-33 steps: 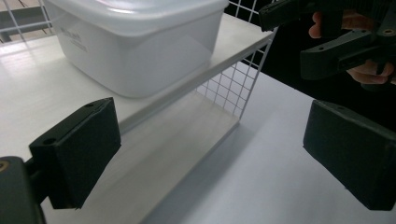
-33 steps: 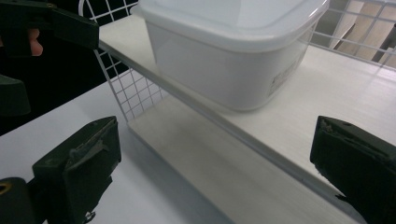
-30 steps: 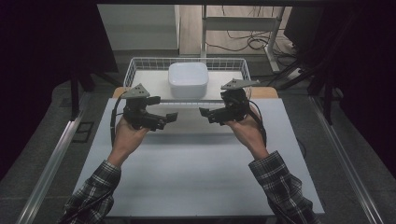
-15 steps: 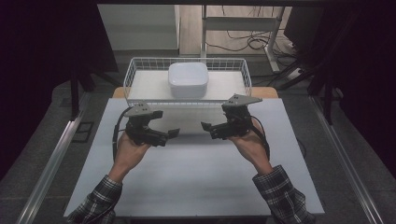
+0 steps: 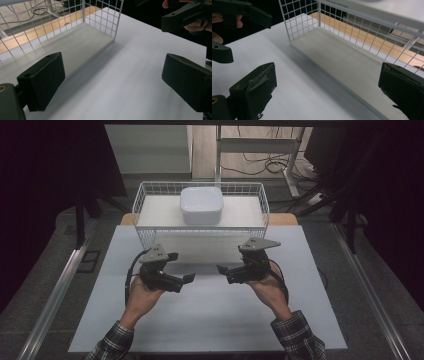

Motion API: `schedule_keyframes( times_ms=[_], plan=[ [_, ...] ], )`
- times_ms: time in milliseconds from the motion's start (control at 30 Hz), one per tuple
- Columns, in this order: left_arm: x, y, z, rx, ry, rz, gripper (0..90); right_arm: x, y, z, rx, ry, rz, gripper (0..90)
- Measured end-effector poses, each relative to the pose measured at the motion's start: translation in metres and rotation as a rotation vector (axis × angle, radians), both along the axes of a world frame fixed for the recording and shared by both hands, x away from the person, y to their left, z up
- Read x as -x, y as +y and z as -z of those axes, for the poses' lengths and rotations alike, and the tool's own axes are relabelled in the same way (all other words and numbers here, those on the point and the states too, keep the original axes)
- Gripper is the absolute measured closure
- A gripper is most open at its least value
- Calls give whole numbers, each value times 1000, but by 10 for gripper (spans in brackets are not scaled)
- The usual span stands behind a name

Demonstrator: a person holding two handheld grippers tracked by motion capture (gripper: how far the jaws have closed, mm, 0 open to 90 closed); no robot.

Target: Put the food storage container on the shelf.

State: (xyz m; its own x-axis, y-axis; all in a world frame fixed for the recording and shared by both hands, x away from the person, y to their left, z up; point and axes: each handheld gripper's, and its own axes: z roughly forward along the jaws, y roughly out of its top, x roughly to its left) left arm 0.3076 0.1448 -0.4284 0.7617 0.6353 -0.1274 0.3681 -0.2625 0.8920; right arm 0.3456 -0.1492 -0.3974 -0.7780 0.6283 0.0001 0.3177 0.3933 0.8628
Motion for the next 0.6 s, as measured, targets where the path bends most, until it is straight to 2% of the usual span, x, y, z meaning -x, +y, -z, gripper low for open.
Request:
schedule_keyframes(
  times_ms=[400,600],
  plan=[
    [14,-6,21,-14,24,24,53,15,-6,23,34,-2,-22,15],
    [25,-3,32,-34,28,21,55,25,-15,34,29,-8,-26,16]
  ],
)
